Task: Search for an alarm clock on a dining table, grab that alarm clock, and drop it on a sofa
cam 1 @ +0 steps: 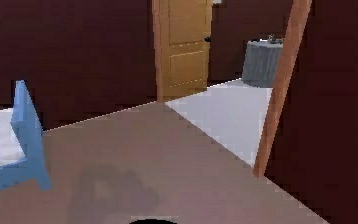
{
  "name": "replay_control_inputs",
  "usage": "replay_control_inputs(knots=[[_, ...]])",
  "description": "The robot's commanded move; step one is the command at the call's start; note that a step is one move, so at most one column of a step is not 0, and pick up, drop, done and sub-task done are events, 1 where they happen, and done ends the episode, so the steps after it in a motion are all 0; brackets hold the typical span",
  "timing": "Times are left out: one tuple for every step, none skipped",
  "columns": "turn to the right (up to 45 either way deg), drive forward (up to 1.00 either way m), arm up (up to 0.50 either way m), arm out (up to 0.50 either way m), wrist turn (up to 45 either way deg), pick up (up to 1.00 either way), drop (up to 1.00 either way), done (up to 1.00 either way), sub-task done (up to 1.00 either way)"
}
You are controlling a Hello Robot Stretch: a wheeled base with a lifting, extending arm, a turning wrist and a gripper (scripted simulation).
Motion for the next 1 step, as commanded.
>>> replay_control_inputs(knots=[[0.0,1.00,0.00,0.00,0.0,0.00,0.00,0.00,0.00]])
